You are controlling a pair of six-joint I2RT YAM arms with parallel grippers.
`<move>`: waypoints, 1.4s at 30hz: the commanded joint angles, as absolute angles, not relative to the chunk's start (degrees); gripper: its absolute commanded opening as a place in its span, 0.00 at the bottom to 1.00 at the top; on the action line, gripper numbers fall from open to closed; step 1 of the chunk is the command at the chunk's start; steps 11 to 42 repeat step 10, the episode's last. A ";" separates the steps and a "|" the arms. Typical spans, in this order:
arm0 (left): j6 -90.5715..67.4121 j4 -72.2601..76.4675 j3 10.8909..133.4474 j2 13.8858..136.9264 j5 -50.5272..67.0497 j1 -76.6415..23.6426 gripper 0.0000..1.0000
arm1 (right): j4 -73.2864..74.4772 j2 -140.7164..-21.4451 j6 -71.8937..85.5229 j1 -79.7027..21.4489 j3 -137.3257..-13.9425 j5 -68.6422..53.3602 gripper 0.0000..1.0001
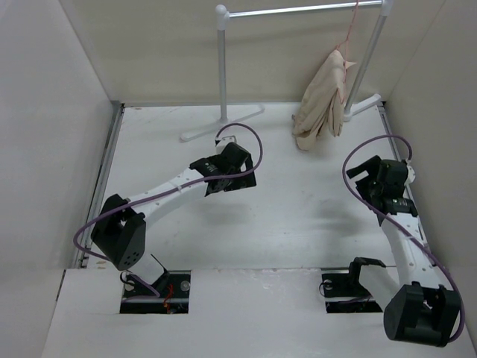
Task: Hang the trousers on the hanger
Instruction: Reset both arms
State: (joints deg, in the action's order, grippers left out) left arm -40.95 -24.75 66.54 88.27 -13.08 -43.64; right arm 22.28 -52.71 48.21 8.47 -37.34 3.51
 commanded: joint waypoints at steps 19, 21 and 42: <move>-39.64 -24.52 67.68 87.36 -13.54 -42.49 1.00 | 21.97 -52.30 46.50 8.04 -41.75 4.57 1.00; -39.64 -24.52 67.68 87.36 -13.54 -42.49 1.00 | 21.97 -52.30 46.50 8.04 -41.75 4.57 1.00; -39.64 -24.52 67.68 87.36 -13.54 -42.49 1.00 | 21.97 -52.30 46.50 8.04 -41.75 4.57 1.00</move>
